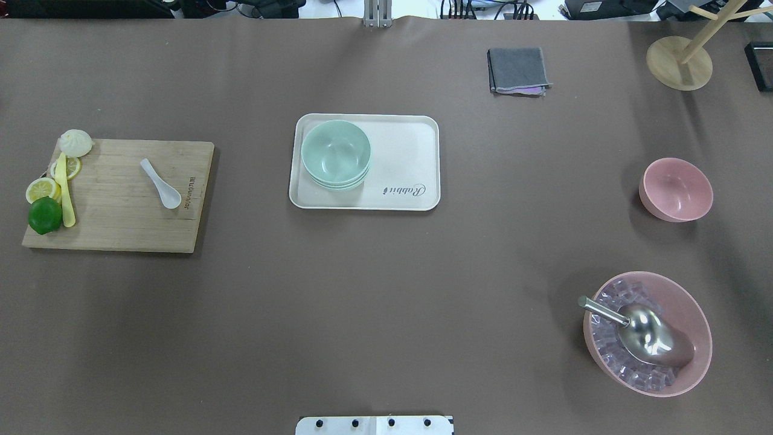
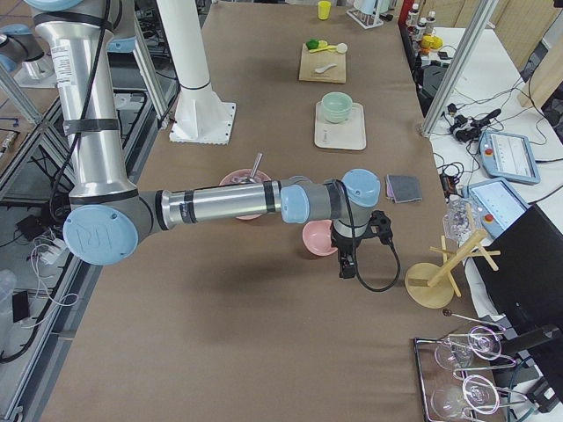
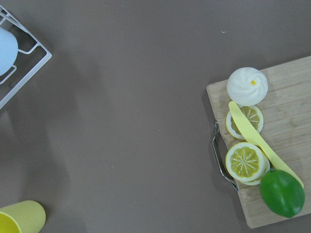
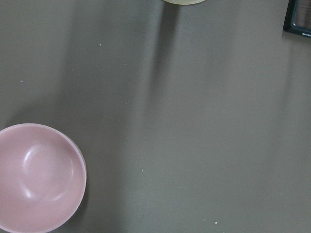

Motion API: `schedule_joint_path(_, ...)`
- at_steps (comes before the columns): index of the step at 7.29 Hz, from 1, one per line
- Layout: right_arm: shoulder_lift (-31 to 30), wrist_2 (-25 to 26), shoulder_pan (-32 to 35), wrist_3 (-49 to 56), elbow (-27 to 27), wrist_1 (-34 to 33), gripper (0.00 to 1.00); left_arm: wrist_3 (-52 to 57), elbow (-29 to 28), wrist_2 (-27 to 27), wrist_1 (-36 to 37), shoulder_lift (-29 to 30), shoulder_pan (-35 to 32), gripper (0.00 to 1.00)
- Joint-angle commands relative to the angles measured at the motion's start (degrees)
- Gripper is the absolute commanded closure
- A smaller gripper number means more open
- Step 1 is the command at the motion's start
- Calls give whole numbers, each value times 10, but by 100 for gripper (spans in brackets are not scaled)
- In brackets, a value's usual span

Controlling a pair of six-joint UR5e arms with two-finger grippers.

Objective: Stack pink bowl on green and place spoon

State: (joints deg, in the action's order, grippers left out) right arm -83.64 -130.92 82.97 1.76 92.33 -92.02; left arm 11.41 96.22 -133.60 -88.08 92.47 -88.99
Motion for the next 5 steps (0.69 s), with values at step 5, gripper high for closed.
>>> schedule_joint_path(5,-9,-10,0,3,9,2,0,1,31,-2,-36,-58,-1,2)
